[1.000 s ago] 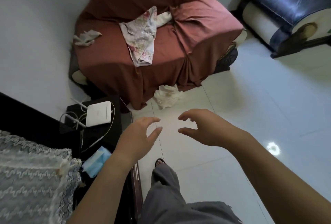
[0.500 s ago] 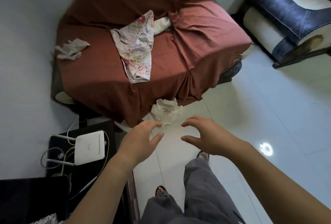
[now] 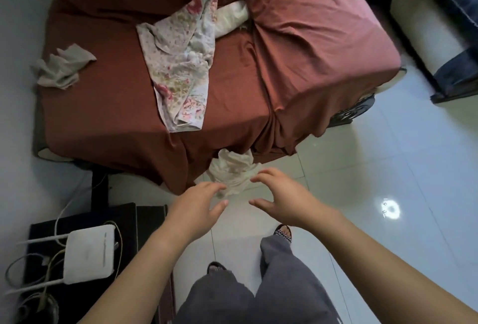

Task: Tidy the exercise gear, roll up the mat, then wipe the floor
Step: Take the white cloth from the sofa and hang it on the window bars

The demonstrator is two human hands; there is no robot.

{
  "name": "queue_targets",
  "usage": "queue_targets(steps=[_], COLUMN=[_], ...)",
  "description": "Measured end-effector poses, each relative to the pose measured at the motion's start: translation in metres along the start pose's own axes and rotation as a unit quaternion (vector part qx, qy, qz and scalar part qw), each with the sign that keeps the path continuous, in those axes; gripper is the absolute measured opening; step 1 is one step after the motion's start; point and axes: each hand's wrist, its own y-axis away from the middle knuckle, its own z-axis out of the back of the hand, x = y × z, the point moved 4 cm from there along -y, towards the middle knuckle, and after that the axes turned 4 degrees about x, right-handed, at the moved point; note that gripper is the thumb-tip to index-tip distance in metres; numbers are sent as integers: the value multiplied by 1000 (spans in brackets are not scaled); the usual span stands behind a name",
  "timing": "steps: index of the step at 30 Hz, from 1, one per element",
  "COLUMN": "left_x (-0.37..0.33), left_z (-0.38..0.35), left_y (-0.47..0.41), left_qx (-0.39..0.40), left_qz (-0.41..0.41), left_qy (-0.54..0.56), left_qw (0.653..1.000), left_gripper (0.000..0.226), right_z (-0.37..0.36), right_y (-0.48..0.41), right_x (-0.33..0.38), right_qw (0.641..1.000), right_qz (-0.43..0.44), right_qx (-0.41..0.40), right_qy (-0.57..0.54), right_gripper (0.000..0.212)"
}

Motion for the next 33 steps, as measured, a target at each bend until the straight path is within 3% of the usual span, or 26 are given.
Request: queue_targets(steps=[10, 22, 30, 33], left_x=[87, 258, 332, 342], left_z=[-67, -279, -372, -383], left_y=[-191, -405, -477, -478], left_qx=[25, 25, 61, 72], left_qz=[17, 26, 51, 59], left_qy=[-13, -12, -5, 15], left_qw=[999, 999, 997, 996], left_gripper=[41, 46, 46, 45], right_z=[-67, -281, -391, -407], right_y=[-172, -403, -502, -510], right_x=[-119, -308, -391, -405], right_qw=[999, 995, 998, 998], right_qz=[-44, -56, -65, -65], right_qx=[-3, -70, -12, 9], right_qy=[-29, -39, 14, -6], right_gripper=[51, 57, 68, 52])
